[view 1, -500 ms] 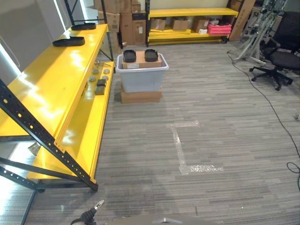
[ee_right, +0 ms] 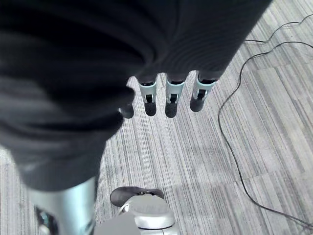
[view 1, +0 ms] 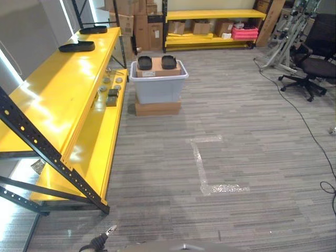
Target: Move parts from the plastic box to the shelf.
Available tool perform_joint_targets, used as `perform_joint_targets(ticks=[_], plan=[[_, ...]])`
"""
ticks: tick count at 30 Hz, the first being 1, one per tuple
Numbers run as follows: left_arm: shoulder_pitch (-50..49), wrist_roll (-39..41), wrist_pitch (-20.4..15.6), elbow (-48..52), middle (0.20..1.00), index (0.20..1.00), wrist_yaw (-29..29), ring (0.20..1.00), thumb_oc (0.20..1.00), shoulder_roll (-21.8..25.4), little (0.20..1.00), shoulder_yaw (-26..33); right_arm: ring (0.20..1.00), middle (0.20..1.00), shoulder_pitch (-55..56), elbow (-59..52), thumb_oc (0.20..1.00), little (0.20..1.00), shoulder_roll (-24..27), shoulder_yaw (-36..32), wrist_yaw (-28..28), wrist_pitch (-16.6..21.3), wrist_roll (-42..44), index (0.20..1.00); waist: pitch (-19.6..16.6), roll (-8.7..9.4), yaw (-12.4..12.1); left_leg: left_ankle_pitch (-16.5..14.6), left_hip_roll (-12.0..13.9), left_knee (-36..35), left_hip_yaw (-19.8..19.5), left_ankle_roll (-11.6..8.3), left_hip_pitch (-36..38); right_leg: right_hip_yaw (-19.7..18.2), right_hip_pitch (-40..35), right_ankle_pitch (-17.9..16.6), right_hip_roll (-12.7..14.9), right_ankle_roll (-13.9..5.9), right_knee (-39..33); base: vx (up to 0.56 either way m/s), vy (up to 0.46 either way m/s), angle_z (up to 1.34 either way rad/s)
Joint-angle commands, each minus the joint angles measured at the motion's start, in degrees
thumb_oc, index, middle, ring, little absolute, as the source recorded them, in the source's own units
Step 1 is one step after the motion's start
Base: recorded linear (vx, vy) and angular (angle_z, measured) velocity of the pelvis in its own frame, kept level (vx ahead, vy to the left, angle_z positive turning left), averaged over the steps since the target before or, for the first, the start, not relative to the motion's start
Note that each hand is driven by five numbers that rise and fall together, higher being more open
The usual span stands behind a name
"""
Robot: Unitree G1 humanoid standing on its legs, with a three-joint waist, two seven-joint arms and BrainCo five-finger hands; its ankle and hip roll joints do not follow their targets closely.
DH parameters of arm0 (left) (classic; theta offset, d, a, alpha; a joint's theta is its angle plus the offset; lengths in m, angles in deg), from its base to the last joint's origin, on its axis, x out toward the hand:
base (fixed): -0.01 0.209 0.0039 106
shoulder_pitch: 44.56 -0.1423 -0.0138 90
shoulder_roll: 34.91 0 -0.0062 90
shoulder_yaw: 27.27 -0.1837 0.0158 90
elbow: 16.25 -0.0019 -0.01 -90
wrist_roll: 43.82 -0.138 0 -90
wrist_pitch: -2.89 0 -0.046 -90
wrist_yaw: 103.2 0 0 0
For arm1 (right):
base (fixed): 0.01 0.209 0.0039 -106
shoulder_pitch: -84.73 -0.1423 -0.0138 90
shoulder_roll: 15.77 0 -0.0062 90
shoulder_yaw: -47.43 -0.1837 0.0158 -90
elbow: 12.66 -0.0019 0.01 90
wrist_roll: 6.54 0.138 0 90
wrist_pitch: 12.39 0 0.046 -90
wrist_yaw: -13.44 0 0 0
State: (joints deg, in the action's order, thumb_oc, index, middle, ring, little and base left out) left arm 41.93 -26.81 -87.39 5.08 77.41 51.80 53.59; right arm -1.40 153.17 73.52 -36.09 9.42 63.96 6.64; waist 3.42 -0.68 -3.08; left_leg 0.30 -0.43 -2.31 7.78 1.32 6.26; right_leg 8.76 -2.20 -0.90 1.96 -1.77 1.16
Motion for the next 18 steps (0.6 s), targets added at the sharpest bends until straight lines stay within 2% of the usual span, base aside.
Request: perform_joint_targets(ticks=[1, 9, 18], plan=[[3.0, -1.9, 0.9, -3.1, 1.000, 1.000, 1.9, 1.000, 1.000, 0.6, 1.000, 1.1, 1.000, 1.000, -2.4, 4.2, 1.000, 1.000, 0.8, 1.3, -0.4, -0.2, 0.8, 1.000, 0.3, 1.83, -0.3, -0.6, -0.2, -1.2, 1.0, -2.00, -0.5, 1.1, -2.8, -4.0, 3.5, -6.16, -5.9, 0.00, 0.000, 0.00], [3.4, -3.0, 3.4, -4.2, 1.000, 1.000, 1.5, 1.000, 1.000, 0.2, 1.000, 0.8, 1.000, 1.000, -2.4, 4.2, 1.000, 1.000, 0.3, 1.7, -0.5, -0.3, 0.4, 1.000, 0.1, 1.82, -0.1, -0.7, -0.3, -1.2, 1.0, -1.92, -0.3, 0.9, -3.0, -3.9, 3.5, -6.14, -5.8, 0.00, 0.000, 0.00], [3.2, -2.5, 3.0, -4.7, 1.000, 1.000, 3.0, 1.000, 1.000, 0.1, 1.000, 1.0, 1.000, 1.000, -2.5, 4.5, 1.000, 1.000, 0.0, 2.1, -0.7, -0.1, 1.3, 1.000, 0.3, 1.81, -0.4, -0.9, -0.4, -0.9, 0.6, -1.77, -0.3, 0.9, -3.1, -3.9, 3.8, -6.13, -5.5, 0.00, 0.001, 0.00]])
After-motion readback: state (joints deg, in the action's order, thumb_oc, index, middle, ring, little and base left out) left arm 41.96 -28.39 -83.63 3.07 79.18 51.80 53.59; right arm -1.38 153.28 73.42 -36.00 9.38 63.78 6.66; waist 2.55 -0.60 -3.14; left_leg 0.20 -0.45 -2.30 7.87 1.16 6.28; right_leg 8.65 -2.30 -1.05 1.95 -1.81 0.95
